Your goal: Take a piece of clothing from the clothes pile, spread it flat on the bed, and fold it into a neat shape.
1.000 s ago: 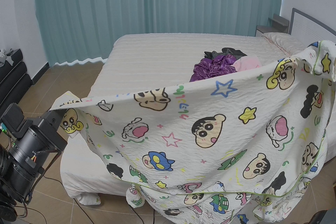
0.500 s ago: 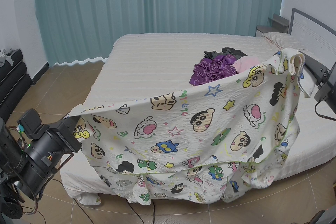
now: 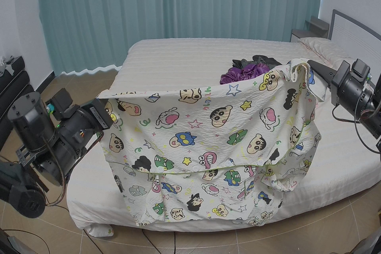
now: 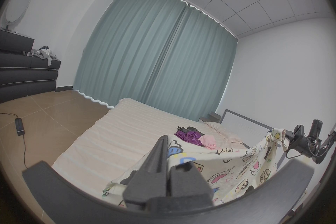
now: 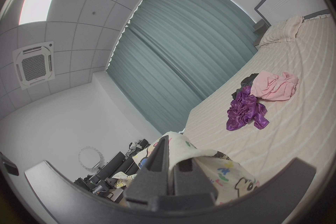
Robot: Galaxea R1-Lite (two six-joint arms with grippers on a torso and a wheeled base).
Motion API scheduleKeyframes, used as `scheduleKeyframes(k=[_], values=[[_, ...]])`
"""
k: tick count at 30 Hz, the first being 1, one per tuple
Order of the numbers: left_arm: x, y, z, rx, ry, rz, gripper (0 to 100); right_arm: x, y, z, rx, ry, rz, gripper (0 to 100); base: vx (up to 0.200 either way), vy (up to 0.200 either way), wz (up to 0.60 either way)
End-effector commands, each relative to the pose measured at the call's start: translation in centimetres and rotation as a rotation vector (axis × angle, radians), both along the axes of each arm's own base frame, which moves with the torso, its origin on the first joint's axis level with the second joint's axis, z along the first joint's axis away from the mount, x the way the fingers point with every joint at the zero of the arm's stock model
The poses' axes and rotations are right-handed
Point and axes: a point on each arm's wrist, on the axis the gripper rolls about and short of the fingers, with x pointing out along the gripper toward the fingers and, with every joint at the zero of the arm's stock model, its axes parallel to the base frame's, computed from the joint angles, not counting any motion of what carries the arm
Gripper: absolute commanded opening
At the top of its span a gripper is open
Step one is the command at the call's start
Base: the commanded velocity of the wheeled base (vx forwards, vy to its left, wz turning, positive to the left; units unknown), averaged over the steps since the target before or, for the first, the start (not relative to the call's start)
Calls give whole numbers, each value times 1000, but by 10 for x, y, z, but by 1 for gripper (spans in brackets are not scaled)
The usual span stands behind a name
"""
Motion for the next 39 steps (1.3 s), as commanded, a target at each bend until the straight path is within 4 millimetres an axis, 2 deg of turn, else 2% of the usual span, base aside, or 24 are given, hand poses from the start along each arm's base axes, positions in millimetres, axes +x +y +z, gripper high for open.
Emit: scheduleKeyframes(k=[1, 4, 9, 15, 17, 18, 21, 24, 25, 33, 35, 36, 39], values=[[36, -3, -18, 29, 63, 32, 0, 36, -2, -16, -12, 58, -36, 0, 200, 0, 0], [69, -1, -33, 39, 92, 77, 0, 70, -3, -28, -14, 81, -63, 0, 200, 0, 0], [94, 0, -47, 48, 114, 97, 0, 94, 1, -40, -19, 105, -66, 0, 200, 0, 0], [142, -2, -78, 74, 181, 113, 0, 141, 10, -76, -32, 160, -71, 0, 200, 0, 0], [142, -2, -78, 74, 181, 113, 0, 141, 10, -76, -32, 160, -71, 0, 200, 0, 0], [167, -2, -90, 87, 217, 131, 0, 163, 15, -96, -36, 182, -109, 0, 0, 0, 0], [185, -1, -101, 95, 243, 146, 0, 177, 19, -112, -40, 200, -125, 0, 0, 0, 0], [195, -1, -111, 105, 266, 155, 0, 185, 20, -123, -42, 216, -129, 0, 0, 0, 0], [204, 2, -120, 114, 297, 165, 0, 193, 22, -132, -44, 226, -140, 0, 0, 0, 0], [231, 4, -156, 135, 369, 182, 0, 209, 29, -154, -53, 257, -139, 0, 0, 0, 0], [233, 3, -157, 136, 371, 183, 0, 210, 30, -155, -53, 257, -139, 0, 0, 0, 0], [242, 4, -162, 137, 380, 195, 0, 218, 32, -162, -57, 275, -160, 0, 0, 0, 0], [250, 7, -163, 139, 391, 204, 0, 227, 35, -168, -57, 280, -182, 0, 0, 0, 0]])
